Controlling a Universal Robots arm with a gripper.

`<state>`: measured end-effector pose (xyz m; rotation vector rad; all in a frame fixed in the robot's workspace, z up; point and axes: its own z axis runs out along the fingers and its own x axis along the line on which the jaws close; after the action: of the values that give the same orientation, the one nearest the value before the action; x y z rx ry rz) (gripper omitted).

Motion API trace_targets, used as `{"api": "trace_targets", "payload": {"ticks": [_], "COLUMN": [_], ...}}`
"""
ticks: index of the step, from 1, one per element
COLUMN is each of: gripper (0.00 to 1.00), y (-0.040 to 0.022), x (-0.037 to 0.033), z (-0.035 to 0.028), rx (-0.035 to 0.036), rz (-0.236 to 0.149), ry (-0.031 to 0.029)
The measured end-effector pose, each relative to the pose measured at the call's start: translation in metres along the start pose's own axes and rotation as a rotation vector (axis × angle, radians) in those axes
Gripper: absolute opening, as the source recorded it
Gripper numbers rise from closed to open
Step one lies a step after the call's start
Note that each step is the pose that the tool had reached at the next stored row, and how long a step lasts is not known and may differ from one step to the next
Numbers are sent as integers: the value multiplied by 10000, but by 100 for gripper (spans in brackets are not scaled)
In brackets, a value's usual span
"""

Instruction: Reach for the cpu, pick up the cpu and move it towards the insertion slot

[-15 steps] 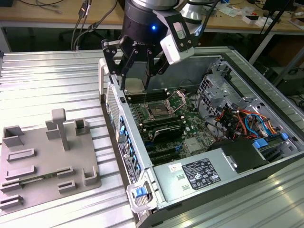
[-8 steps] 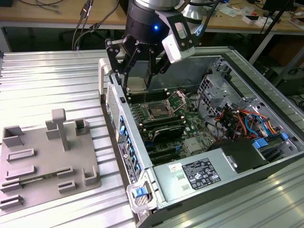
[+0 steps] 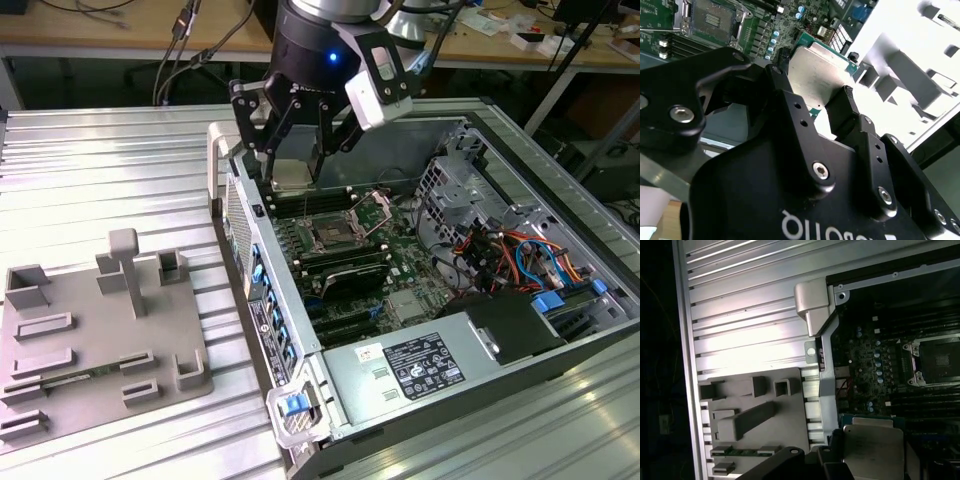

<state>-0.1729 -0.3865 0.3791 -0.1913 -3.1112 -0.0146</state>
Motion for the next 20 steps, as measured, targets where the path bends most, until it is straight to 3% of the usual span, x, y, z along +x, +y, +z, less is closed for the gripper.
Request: {"api": "trace_targets", "payload": {"ticks": [20], "gripper": [55], "y": [260], "x": [-204], "z": [99], "rx": [-3], "rz": [516], "ry": [-6]}}
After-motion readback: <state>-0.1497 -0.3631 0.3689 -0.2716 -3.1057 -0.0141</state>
